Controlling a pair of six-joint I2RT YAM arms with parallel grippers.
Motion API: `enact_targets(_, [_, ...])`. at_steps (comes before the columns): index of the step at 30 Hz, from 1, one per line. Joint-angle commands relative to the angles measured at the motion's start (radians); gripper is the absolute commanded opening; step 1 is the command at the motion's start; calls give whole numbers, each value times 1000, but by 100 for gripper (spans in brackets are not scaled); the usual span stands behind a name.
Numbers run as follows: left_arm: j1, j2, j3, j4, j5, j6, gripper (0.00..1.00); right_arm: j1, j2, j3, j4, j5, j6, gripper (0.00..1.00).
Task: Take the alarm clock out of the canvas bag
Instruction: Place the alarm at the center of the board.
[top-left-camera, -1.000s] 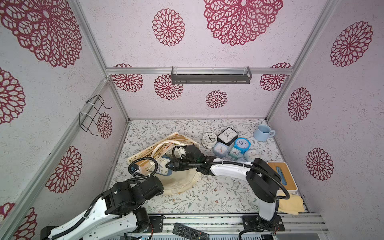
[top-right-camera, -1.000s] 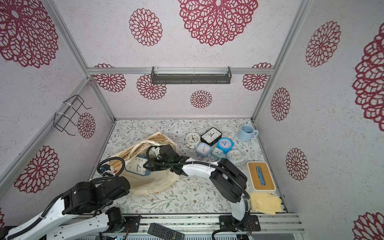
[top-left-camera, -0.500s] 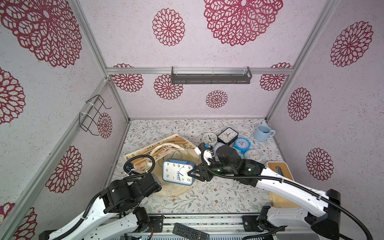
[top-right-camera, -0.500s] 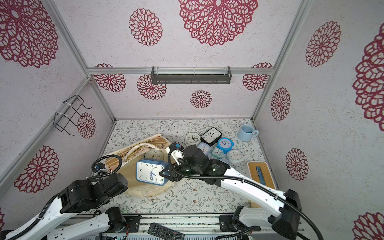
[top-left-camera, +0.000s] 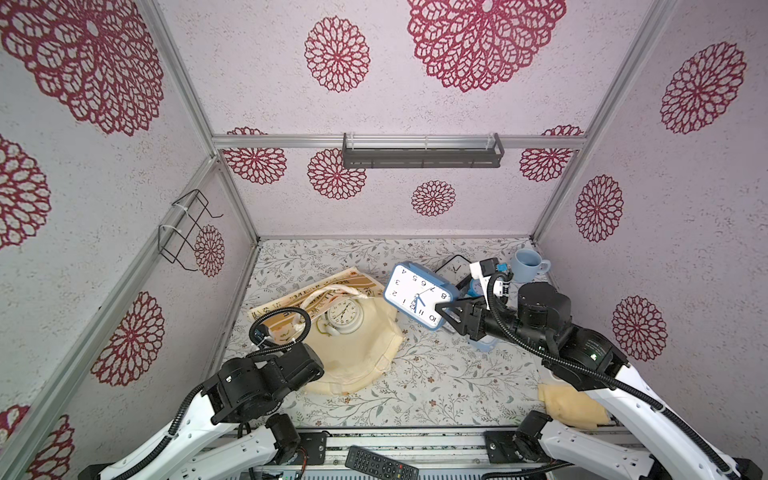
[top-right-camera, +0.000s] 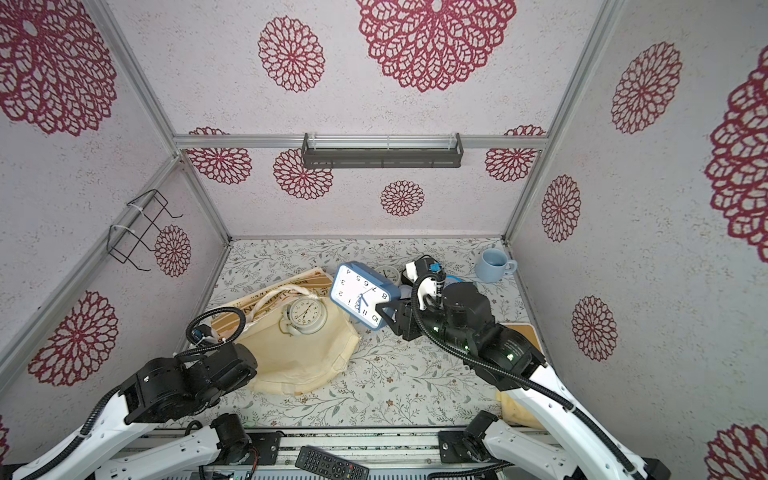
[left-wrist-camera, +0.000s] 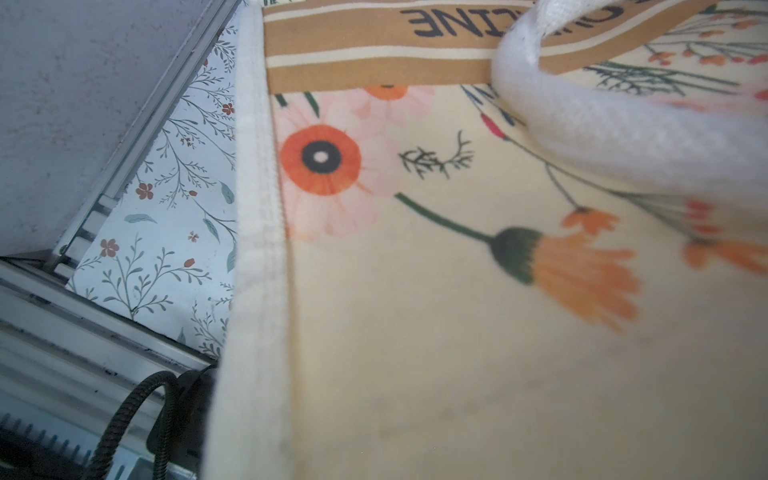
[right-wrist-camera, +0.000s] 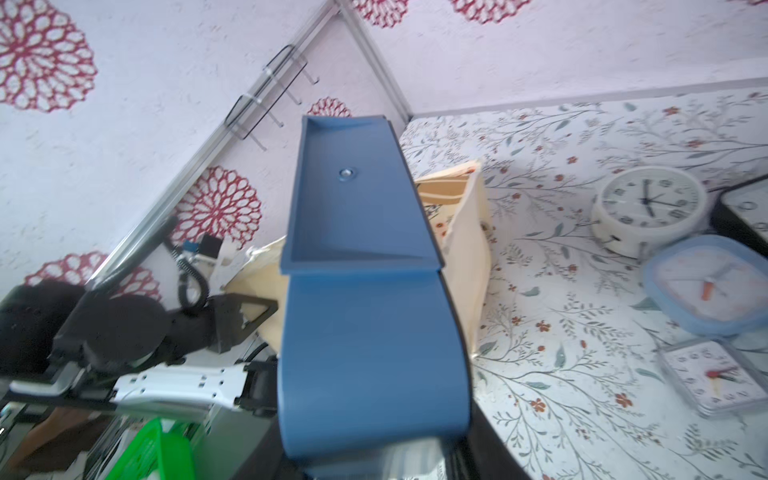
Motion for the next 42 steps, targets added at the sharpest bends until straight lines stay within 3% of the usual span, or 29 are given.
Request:
enact_targets(1, [12,8,5,12,-35,15,0,-68,-4,-50,99,72,82,33])
enact_targets(9, [12,7,1,31,-28,29,0,-216,92,-246,358,-76,213,32])
enact_targets(18, [12,28,2,61,-23,49,0,-221,402,-291,512,-216,301,32])
enact_targets(27, [12,40,8,71,-23,55,0,-227,628,-277,608,-267,390,32])
enact_targets(42, [12,31,10,67,-24,62,0,-287,728,-305,560,-253,444,60])
